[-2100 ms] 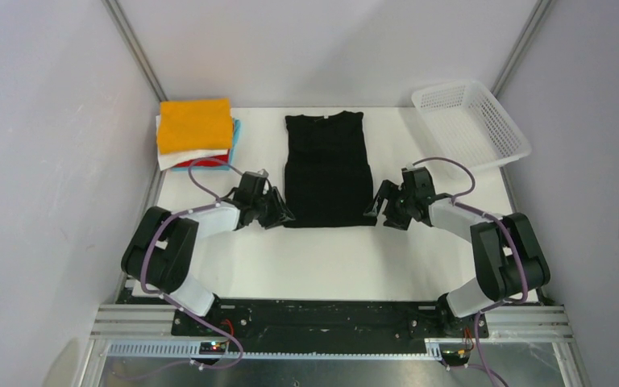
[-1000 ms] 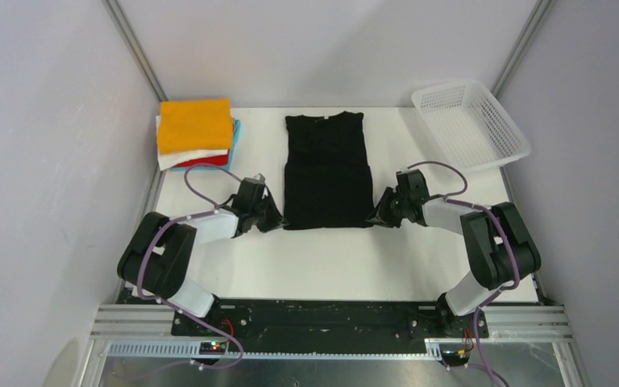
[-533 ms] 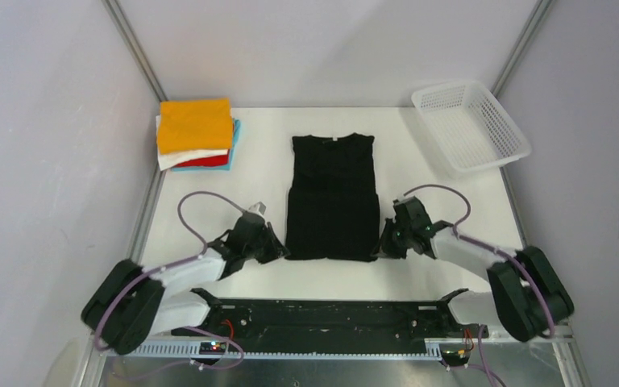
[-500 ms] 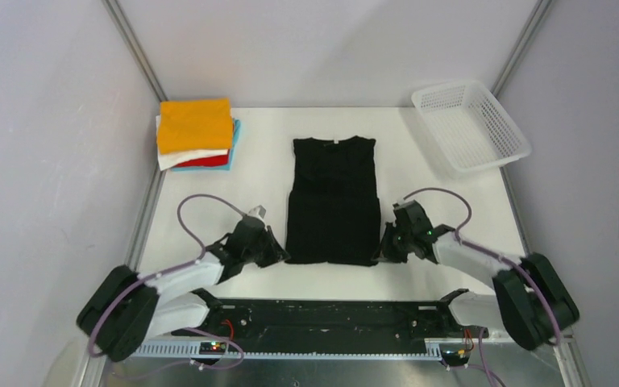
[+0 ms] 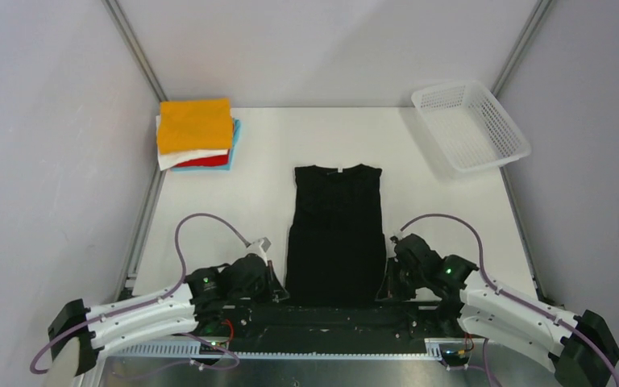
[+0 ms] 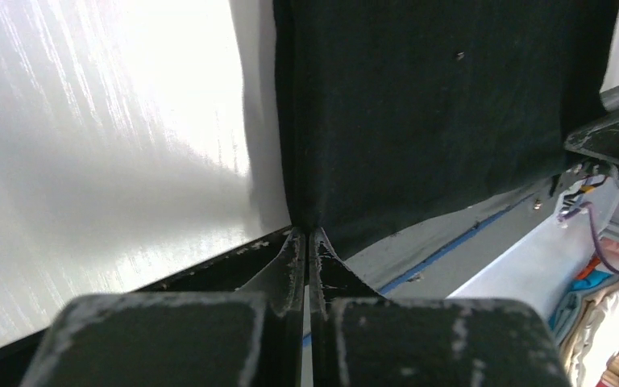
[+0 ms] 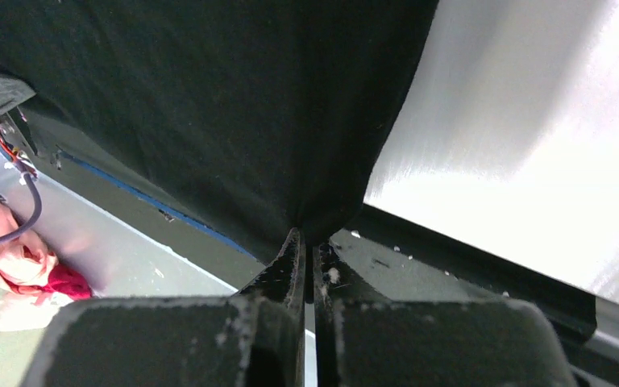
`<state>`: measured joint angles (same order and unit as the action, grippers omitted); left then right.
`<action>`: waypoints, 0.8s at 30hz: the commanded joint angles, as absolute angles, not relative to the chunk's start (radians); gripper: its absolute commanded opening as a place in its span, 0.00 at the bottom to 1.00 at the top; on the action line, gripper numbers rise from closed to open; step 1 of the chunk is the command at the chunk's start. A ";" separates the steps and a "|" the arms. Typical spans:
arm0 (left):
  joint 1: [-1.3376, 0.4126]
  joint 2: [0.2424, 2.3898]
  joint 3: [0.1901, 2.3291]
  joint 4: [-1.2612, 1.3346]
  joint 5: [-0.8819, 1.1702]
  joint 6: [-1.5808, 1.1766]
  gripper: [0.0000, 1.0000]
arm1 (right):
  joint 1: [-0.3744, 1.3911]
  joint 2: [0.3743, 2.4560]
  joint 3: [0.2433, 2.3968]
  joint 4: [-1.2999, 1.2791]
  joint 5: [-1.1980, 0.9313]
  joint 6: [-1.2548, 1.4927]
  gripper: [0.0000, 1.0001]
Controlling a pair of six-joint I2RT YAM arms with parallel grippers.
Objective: Fold and stack the t-shirts
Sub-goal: Grab one side of the 2/3 rectangular tshirt with both arms, then fold the long partially folded tshirt into a neat square
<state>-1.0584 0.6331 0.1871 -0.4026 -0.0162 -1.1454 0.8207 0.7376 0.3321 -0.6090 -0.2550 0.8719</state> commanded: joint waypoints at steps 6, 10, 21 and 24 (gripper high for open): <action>-1.062 0.637 0.472 -0.474 -0.195 -0.946 0.00 | 0.766 0.764 0.656 -0.813 -0.176 0.704 0.00; -1.015 0.690 0.588 -0.470 -0.338 -0.844 0.00 | 0.678 0.808 0.749 -0.756 -0.139 0.623 0.00; -0.665 0.962 0.855 -0.337 -0.307 -0.639 0.00 | 0.353 1.025 0.907 -0.488 -0.321 0.549 0.00; -0.591 1.075 0.940 -0.322 -0.255 -0.607 0.00 | 0.291 1.098 0.944 -0.444 -0.375 0.542 0.00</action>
<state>-0.6701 0.9833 0.8341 -0.3866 -0.2787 -0.7029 0.3584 1.0325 0.8696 -0.5472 -0.2989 0.5873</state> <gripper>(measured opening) 0.006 0.020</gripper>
